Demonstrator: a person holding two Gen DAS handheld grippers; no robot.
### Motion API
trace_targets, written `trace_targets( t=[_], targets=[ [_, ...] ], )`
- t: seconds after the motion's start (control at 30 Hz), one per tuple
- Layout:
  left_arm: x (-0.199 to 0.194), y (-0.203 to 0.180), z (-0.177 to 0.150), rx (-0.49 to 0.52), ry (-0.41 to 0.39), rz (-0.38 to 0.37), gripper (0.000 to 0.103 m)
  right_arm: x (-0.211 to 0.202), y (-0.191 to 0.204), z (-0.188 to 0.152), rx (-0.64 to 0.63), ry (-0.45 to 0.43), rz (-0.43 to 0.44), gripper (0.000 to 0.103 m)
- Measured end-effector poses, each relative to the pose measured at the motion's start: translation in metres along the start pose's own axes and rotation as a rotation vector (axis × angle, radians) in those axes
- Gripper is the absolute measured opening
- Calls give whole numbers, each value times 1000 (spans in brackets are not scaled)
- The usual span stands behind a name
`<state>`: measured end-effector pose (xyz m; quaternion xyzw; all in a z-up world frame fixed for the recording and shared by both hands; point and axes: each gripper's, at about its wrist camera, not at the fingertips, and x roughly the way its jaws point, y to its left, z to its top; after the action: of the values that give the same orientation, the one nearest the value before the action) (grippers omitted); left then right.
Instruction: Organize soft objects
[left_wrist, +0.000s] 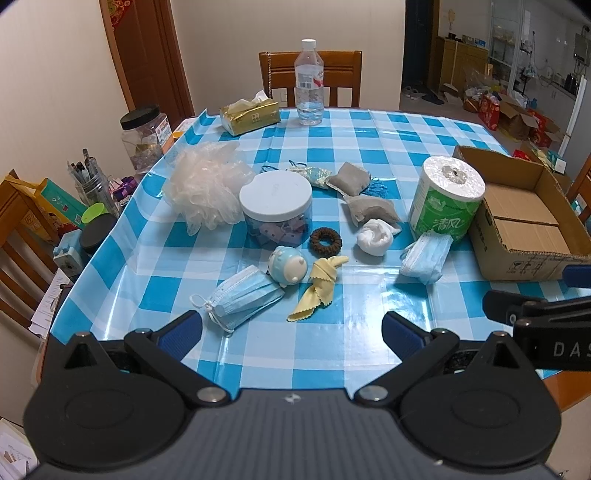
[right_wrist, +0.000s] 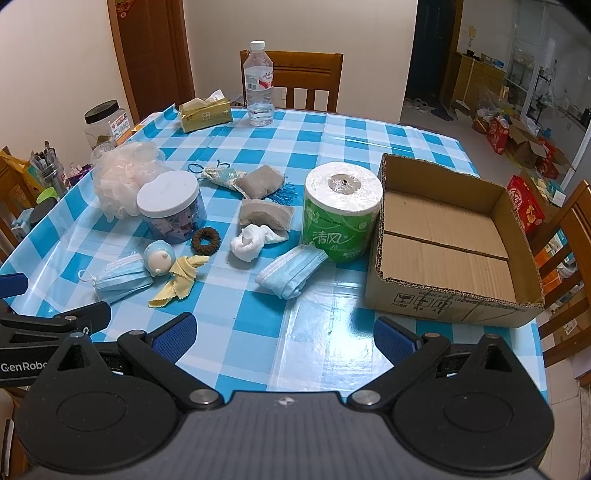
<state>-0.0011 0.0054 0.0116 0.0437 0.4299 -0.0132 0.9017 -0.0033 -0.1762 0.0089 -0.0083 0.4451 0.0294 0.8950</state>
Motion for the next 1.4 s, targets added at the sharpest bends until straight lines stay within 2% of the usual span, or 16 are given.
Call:
trace_targets(
  t=[0.3,0.77,0.97,1.17,1.4],
  targets=[
    [1,-2,0,10,-13,-5,102,1,1,1,-3,-1,2,103],
    [27,3,-17,64,-74,-46,102,20,7,-2,-64,-26,37,103],
    [45,14,-22,59,-74,-75,102,38,12,-3,-87,-30,69,103],
    [64,27,-25,78,-73,-47,102,63,21,-3,-116,-4,95,103],
    [88,51,-25,54,-46,-36,102,95,33,-3,-151,34,131,103]
  ],
)
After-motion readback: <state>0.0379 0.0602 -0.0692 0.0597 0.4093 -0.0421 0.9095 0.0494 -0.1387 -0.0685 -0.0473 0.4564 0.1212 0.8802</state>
